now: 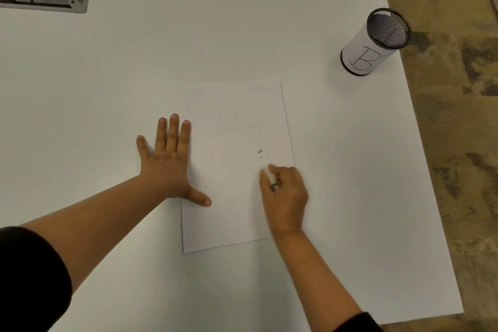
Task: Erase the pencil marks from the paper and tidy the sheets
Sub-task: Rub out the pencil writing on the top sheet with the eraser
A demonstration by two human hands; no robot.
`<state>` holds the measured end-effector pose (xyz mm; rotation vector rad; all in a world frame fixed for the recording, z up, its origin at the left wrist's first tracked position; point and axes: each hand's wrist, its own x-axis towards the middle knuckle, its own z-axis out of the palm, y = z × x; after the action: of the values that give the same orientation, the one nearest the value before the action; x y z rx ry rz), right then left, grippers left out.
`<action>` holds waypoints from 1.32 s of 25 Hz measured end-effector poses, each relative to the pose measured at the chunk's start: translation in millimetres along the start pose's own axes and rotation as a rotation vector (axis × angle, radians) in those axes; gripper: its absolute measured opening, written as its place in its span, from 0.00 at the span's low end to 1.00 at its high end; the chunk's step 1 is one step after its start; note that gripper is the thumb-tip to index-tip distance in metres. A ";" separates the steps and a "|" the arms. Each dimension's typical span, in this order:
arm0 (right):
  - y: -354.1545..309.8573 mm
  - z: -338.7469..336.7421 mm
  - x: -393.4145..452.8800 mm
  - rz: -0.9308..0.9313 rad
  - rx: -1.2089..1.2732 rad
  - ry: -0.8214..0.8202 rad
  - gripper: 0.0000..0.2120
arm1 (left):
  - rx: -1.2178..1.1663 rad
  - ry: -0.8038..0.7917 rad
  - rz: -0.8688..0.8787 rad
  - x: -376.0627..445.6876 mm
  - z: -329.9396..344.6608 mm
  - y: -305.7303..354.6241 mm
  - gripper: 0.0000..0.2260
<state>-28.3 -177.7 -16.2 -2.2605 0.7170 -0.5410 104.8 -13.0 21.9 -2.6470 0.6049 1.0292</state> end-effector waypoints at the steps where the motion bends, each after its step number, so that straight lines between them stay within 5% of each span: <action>1: 4.7 -4.4 4.6 0.073 0.007 0.037 0.04 | 0.001 0.002 0.001 -0.2 -0.1 -0.1 0.70; 7: -38.8 26.1 -27.4 -0.129 0.063 -0.155 0.07 | -0.011 -0.007 0.006 -1.7 -1.8 -0.1 0.69; 12: -1.9 4.7 6.9 0.068 0.029 0.078 0.04 | -0.024 -0.003 0.014 -2.0 -1.0 -0.9 0.70; 17: -44.1 32.4 -27.9 -0.123 0.061 -0.155 0.08 | -0.027 -0.012 0.014 -1.8 -1.1 -0.4 0.70; 22: -1.8 7.8 13.6 0.047 0.003 0.082 0.04 | -0.035 -0.015 0.012 -0.9 -1.4 -0.1 0.70; 27: -40.5 30.4 -25.6 -0.123 0.047 -0.145 0.07 | -0.025 -0.021 0.003 -1.0 -1.3 0.1 0.70; 33: -4.3 8.0 13.0 0.042 0.014 0.064 0.05 | -0.023 -0.009 0.003 -1.5 0.2 0.4 0.70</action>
<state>-12.6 -179.3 -16.2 -2.2193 0.7880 -0.5984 103.5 -12.9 22.8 -2.6601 0.5991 1.0548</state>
